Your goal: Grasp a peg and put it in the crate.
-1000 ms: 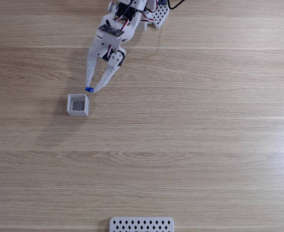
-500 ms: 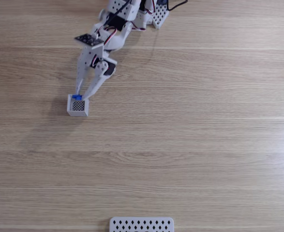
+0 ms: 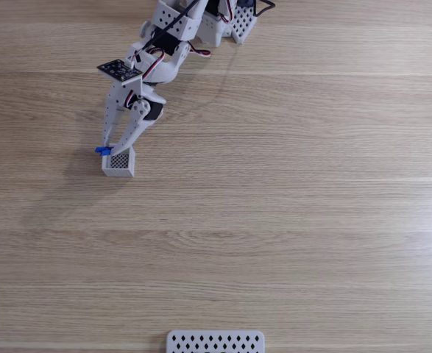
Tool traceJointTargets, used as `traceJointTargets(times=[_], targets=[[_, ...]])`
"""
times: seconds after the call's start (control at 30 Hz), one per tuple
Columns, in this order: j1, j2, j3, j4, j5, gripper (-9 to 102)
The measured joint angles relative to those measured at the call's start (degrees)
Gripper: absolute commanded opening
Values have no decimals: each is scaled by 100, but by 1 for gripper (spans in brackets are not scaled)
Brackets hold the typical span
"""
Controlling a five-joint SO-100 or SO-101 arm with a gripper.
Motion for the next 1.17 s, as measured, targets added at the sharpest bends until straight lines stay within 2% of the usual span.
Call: traceJointTargets(times=[0.13,0.27,0.4,0.5,0.63,0.73,0.93,1.17], targets=[[0,-9,0,0,0,2],[0,-9,0,0,0,12],[0,-9,0,0,0,18],[0,-9,0,0,0,15],[0,-9,0,0,0,-4],[0,-9,0,0,0,0],[-396,580,0,448,0,-1],[-1037,1863,0,1986,0,-1]])
